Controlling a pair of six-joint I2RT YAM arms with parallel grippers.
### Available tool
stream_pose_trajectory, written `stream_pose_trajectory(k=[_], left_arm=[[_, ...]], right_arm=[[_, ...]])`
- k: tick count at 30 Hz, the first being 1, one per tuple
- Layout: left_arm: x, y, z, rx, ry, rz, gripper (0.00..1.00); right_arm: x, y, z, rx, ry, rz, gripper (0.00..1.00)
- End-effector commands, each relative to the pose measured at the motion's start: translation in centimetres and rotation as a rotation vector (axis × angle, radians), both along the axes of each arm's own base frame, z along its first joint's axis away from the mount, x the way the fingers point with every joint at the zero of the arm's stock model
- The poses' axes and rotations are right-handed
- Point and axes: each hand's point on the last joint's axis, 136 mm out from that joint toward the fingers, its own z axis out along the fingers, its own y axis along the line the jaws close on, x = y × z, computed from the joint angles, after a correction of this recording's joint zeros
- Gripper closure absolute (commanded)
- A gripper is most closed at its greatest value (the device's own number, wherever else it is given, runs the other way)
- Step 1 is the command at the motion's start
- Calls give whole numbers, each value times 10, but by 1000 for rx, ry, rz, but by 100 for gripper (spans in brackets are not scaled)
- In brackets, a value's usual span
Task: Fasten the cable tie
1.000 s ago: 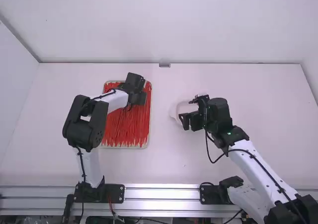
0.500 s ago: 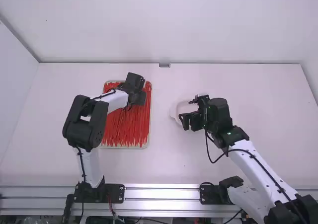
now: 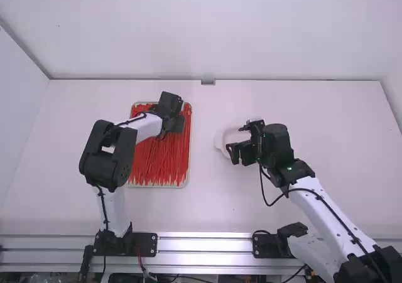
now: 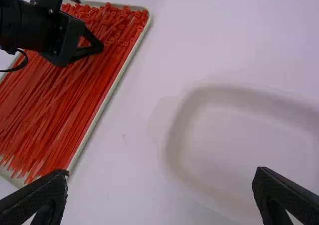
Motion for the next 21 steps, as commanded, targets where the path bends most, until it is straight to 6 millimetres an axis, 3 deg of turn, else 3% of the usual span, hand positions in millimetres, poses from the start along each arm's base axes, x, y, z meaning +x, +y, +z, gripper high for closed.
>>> stream_pose_trajectory(k=[1, 14, 21], left_arm=[[0, 5, 10, -2, -18, 14, 98], [1, 5, 11, -4, -23, 14, 98], [8, 1, 28, -6, -40, 10, 98]], right_arm=[[5, 3, 10, 7, -17, 1, 1], [5, 3, 10, 7, -17, 1, 1], [5, 3, 10, 7, -17, 1, 1]])
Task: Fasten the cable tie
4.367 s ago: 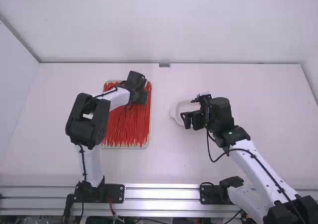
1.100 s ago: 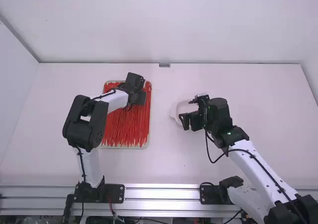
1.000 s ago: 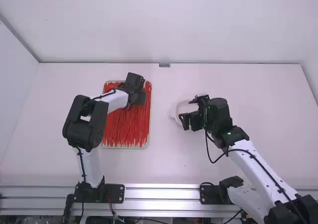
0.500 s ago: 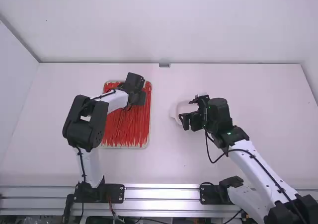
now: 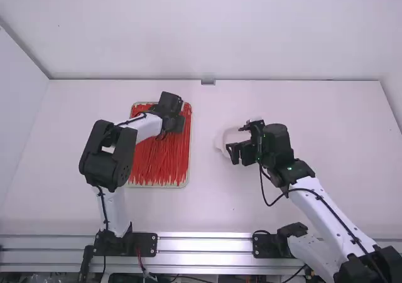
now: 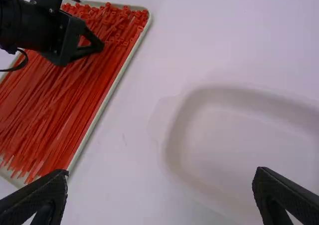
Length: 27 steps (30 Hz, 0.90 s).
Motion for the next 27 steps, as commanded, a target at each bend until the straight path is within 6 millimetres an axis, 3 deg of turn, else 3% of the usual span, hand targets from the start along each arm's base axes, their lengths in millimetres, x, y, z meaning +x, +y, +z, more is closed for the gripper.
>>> stream_pose_trajectory(k=[1, 6, 13, 14, 16, 19, 22, 23, 24, 27], left_arm=[[15, 2, 36, -11, -66, 14, 98], [23, -1, 63, -16, -80, 12, 98], [36, -3, 136, -35, -183, 9, 98], [36, -4, 138, -35, -186, 8, 98], [36, -2, 166, -46, -234, 11, 98], [34, 0, 193, -58, -285, 14, 98], [25, 1, 237, -79, -374, 13, 98], [24, 1, 239, -80, -378, 13, 98], [17, 5, 258, -87, -411, 17, 98], [4, 4, 284, -99, -459, 8, 98]], right_arm=[[5, 3, 10, 8, -18, 1, 1], [5, 3, 10, 8, -17, 1, 1], [5, 3, 10, 8, -17, 1, 0], [5, 3, 10, 8, -17, 1, 1], [5, 3, 10, 7, -18, 1, 1], [5, 3, 10, 8, -17, 1, 1], [5, 3, 10, 8, -17, 1, 1], [5, 3, 10, 8, -18, 1, 1], [6, 3, 11, 8, -20, 1, 1], [6, 3, 11, 10, -25, 1, 1]])
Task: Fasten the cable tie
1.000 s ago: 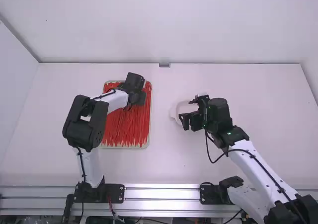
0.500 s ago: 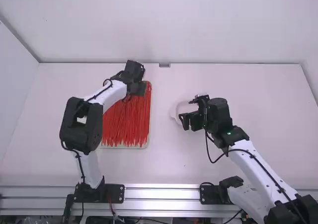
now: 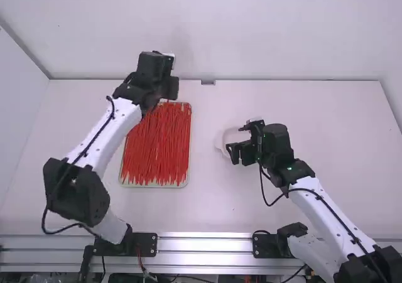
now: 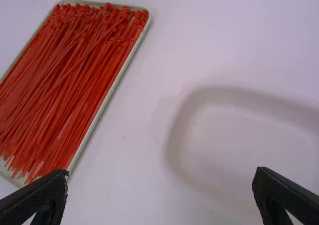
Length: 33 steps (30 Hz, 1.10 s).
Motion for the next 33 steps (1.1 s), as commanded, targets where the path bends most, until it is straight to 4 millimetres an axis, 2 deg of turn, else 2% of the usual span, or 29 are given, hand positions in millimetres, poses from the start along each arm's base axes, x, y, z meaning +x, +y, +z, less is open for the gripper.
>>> stream_pose_trajectory(k=[1, 4, 11, 15, 21, 27, 33], left_arm=[[-14, 7, 49, -16, -102, 7, 98], [-34, 12, 69, -24, -149, 7, 98], [-66, 19, 79, -45, -221, 10, 98], [-79, 22, 73, -68, -264, 13, 98], [-90, 22, 59, -149, -301, 39, 98], [-92, 1, 46, -274, -334, -51, 98], [-96, -20, 55, -379, -391, -163, 98]], right_arm=[[6, 3, 11, 9, -27, 3, 1], [8, 4, 13, 12, -36, 3, 1], [11, 11, 24, 49, -75, 30, 1], [12, 21, 34, 94, -108, 73, 1], [10, 35, 51, 163, -155, 149, 1], [3, 55, 78, 262, -233, 277, 1], [6, 62, 102, 339, -296, 294, 1]])
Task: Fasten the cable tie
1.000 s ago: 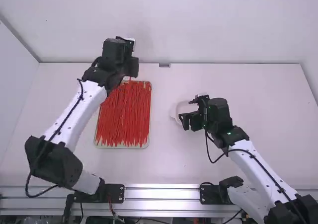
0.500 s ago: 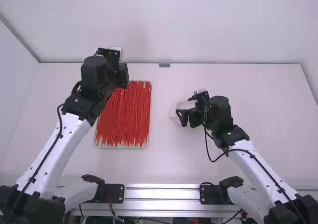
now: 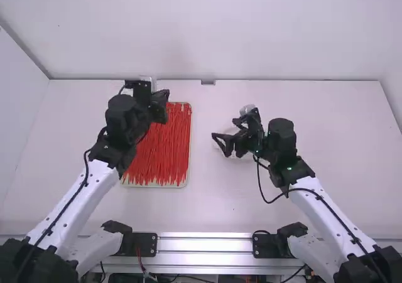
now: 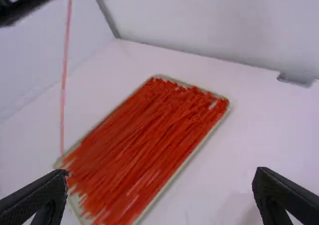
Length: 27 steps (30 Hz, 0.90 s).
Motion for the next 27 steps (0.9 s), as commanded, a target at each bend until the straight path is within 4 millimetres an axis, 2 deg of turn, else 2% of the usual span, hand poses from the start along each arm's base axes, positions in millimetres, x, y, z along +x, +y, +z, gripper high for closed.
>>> stream_pose_trajectory(k=[1, 6, 11, 13, 16, 27], left_arm=[[-10, -13, 11, -85, -15, -82, 98], [-17, -28, 25, -148, -53, -172, 98], [-20, -38, 37, -205, -83, -237, 98], [-22, -47, 46, -236, -110, -290, 98], [-22, -56, 47, -260, -117, -319, 98], [-25, -84, 39, -268, -97, -376, 98]], right_arm=[[0, 7, 20, 48, -31, 36, 1], [4, 9, 42, 125, -69, 24, 1], [10, 7, 55, 172, -89, -8, 1], [8, 12, 65, 204, -115, 4, 1], [5, 23, 73, 221, -157, 37, 1], [22, 52, 63, 257, -192, 26, 1]])
